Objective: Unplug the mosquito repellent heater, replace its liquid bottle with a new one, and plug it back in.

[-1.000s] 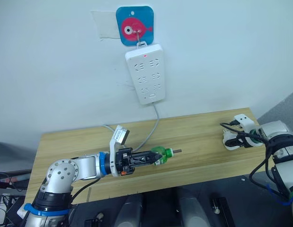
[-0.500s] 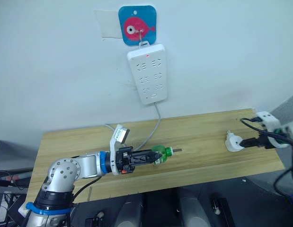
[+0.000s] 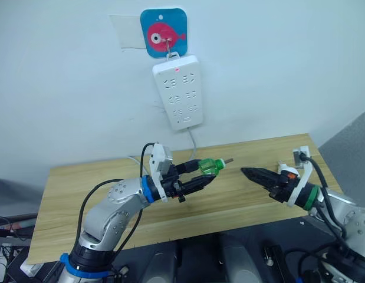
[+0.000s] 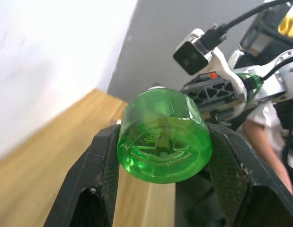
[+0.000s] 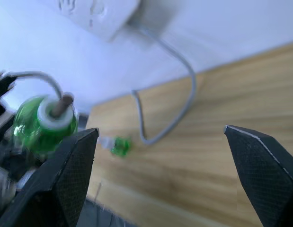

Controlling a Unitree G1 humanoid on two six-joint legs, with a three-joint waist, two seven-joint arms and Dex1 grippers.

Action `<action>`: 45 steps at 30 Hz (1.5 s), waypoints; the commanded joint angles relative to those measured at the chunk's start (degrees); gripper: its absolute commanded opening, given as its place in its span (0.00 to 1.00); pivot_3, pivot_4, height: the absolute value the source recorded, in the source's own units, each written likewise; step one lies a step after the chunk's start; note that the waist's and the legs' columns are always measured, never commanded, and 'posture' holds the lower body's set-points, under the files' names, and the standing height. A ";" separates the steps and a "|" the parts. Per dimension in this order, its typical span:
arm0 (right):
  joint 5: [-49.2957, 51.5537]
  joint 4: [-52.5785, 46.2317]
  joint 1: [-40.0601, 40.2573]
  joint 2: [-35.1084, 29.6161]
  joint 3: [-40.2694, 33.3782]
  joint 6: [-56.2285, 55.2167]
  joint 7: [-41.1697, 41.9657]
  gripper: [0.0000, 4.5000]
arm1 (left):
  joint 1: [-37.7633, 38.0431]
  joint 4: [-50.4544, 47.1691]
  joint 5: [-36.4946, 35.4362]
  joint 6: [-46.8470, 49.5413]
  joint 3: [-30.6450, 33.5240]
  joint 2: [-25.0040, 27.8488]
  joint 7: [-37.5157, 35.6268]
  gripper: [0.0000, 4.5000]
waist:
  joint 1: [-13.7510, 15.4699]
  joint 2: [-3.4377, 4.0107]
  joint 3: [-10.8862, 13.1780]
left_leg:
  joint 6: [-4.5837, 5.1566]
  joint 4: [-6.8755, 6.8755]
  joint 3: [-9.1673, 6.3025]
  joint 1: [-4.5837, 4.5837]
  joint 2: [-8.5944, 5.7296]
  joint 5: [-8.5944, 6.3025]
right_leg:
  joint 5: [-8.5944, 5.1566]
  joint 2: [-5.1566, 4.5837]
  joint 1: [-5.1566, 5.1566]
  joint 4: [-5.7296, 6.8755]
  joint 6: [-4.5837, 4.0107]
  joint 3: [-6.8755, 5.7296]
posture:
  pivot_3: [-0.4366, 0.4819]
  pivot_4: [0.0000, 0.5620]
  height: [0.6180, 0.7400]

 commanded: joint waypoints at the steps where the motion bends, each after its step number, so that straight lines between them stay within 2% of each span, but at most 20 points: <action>1: 11.37 -2.68 -1.12 4.83 -2.69 0.46 -10.43 0.99 | 0.65 -1.94 3.29 -4.23 -0.92 -1.65 1.10 0.50 | -0.14 0.03 -0.02 | 0.00 -0.01 0.02 0.00 0.01 0.01 | 0.00 0.01 -0.05 0.04 -0.01 0.00 | 0.32 0.46 1.00; 4: 21.55 -2.98 -1.02 9.98 -4.21 0.46 -19.68 0.99 | 0.33 -1.40 4.74 -4.85 -0.99 -3.66 3.53 0.50 | -0.16 0.04 -0.02 | -0.02 -0.03 -0.01 -0.01 0.06 0.02 | 0.00 0.03 -0.08 0.06 -0.02 -0.06 | 0.32 0.46 1.00; 6: 31.73 -2.43 1.82 9.40 -0.55 -4.56 -29.01 0.99 | -0.12 -1.20 4.93 -4.35 -0.85 -5.14 5.43 0.50 | -0.27 0.05 -0.02 | -0.01 -0.05 0.00 -0.02 0.06 0.02 | 0.00 0.04 -0.08 0.06 -0.02 -0.06 | 0.32 0.46 1.00; 9: 48.55 -1.40 6.89 3.87 8.87 -18.01 -44.77 0.99 | -0.67 -1.59 4.84 -3.22 -0.92 -6.97 7.55 0.50 | -0.46 0.05 -0.02 | 0.01 -0.04 0.03 -0.04 0.03 0.01 | 0.00 0.02 -0.08 0.03 -0.02 -0.08 | 0.32 0.46 1.00; 12: 60.47 -2.20 9.81 -3.96 16.94 -30.47 -54.57 0.99 | -0.55 -2.03 5.54 -3.22 -1.28 -7.58 8.18 0.50 | -0.97 0.03 -0.02 | 0.03 -0.01 0.20 -0.03 0.02 0.01 | 0.01 0.01 -0.07 0.02 0.02 -0.10 | 0.32 0.46 1.00; 15: 63.39 -3.73 10.50 -8.67 22.31 -39.08 -58.05 0.99 | -0.09 -2.87 5.62 -3.19 -2.18 -7.89 8.17 0.50 | -1.64 0.03 -0.02 | 0.04 -0.01 0.28 0.01 0.07 0.02 | -0.01 0.07 -0.07 0.05 0.06 -0.12 | 0.32 0.46 1.00; 21: 63.39 -4.67 9.69 -14.10 28.97 -49.03 -58.66 0.99 | 0.38 -4.26 5.40 -3.12 -3.29 -7.98 8.53 0.50 | -1.86 0.02 -0.02 | 0.05 -0.03 0.32 0.01 0.12 0.02 | -0.01 0.16 -0.08 0.05 0.06 -0.08 | 0.31 0.47 1.00; 25: 63.39 -4.81 8.17 -13.71 32.57 -54.83 -59.98 0.99 | -0.51 -4.38 5.71 -2.83 -3.68 -9.13 9.91 0.50 | -1.80 0.02 -0.02 | 0.05 -0.01 0.32 0.02 0.12 0.02 | -0.01 0.16 -0.08 0.05 0.07 -0.07 | 0.31 0.48 1.00; 31: 63.39 -4.35 7.64 -16.16 34.14 -58.26 -59.83 0.99 | 0.51 -5.35 5.41 -2.41 -3.64 -8.72 10.09 0.50 | -1.78 0.02 -0.01 | 0.06 -0.02 0.32 0.01 0.12 0.01 | -0.01 0.16 -0.08 0.03 0.06 -0.06 | 0.31 0.49 1.00; 34: 63.39 -4.26 7.60 -16.70 34.83 -59.01 -58.74 0.86 | 0.68 -5.51 5.25 -2.29 -3.64 -8.42 9.86 0.50 | -1.77 0.02 -0.01 | 0.06 -0.01 0.33 0.02 0.12 0.01 | -0.01 0.16 -0.08 0.04 0.06 -0.05 | 0.31 0.49 1.00; 42: 63.39 -4.54 7.58 -18.07 37.08 -59.71 -57.10 0.21 | 0.19 -4.97 5.49 -2.59 -4.10 -8.76 9.87 0.50 | -1.75 0.01 -0.01 | 0.06 -0.02 0.33 0.01 0.12 0.01 | -0.01 0.16 -0.08 0.02 0.06 -0.04 | 0.31 0.49 1.00; 45: 63.39 -4.60 7.44 -18.39 37.76 -59.77 -56.53 0.19 | 0.07 -4.79 5.65 -2.68 -4.31 -8.98 9.85 0.50 | -1.75 0.01 -0.01 | 0.06 -0.01 0.33 0.02 0.13 0.01 | -0.01 0.16 -0.09 0.04 0.06 -0.04 | 0.31 0.50 1.00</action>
